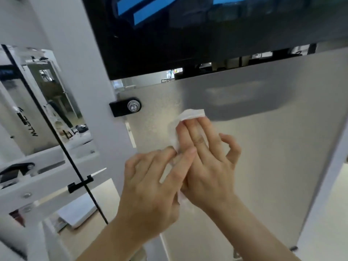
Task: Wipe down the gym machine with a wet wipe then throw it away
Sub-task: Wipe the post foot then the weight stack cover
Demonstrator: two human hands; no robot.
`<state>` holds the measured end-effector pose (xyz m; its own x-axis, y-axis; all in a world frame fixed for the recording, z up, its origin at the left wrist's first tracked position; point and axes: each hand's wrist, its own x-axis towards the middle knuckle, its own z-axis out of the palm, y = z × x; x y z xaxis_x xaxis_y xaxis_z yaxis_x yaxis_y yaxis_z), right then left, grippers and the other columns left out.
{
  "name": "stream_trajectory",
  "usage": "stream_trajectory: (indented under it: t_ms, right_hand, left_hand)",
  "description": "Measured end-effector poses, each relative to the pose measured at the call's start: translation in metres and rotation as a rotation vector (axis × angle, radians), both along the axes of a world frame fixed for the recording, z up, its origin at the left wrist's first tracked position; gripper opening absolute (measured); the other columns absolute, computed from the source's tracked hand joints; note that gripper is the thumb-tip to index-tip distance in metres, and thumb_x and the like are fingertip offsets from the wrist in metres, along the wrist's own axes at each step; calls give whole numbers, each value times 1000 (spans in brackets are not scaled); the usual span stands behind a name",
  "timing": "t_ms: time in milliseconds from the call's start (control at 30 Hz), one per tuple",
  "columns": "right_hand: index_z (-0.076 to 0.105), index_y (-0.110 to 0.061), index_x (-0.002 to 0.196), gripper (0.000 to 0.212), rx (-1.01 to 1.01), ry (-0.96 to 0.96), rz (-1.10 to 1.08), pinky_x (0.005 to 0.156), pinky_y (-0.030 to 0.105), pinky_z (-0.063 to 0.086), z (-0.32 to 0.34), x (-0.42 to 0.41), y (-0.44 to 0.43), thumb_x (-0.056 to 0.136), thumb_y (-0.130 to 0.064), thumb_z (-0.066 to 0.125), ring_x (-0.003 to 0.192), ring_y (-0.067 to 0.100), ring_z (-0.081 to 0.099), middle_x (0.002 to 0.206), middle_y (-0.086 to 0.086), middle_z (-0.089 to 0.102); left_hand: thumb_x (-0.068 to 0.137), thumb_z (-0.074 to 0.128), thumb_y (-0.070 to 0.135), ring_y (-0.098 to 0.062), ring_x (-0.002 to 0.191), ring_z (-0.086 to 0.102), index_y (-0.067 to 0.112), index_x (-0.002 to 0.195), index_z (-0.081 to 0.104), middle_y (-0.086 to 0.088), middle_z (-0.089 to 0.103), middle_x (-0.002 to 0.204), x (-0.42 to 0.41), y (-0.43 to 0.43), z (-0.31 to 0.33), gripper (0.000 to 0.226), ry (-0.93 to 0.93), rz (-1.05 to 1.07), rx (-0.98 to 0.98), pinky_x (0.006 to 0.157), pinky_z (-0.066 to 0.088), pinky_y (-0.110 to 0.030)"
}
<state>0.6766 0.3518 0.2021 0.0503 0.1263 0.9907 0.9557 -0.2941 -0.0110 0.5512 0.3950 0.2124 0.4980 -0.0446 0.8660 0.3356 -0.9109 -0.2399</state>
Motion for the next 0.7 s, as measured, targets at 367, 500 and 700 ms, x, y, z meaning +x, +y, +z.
stream_trajectory:
  t_ms: [367,500,700]
  right_hand:
    - [59,4,120,37,-145,256,365,115,45,32,22,-37,-16,90,-10,42,143,33,29,148,25,39]
    - [28,-4,147,53,23,129,265,119,47,20,4,-18,29,98,-23,32,148,27,20,156,13,24]
    - [8,-14,156,63,-20,-34,49,116,50,20,-9,15,32,98,-38,20,150,20,9,163,0,1]
  left_hand:
    - [90,56,3,-33,95,59,4,132,48,-18,62,111,-2,16,12,43,-120,-58,-12,92,44,-37]
    - [90,57,1,-32,111,54,11,134,46,-14,49,124,1,30,16,47,-125,-56,163,94,45,-39]
    - [95,48,7,-29,134,44,8,140,49,-14,44,147,-2,37,16,44,22,-65,344,109,38,-48]
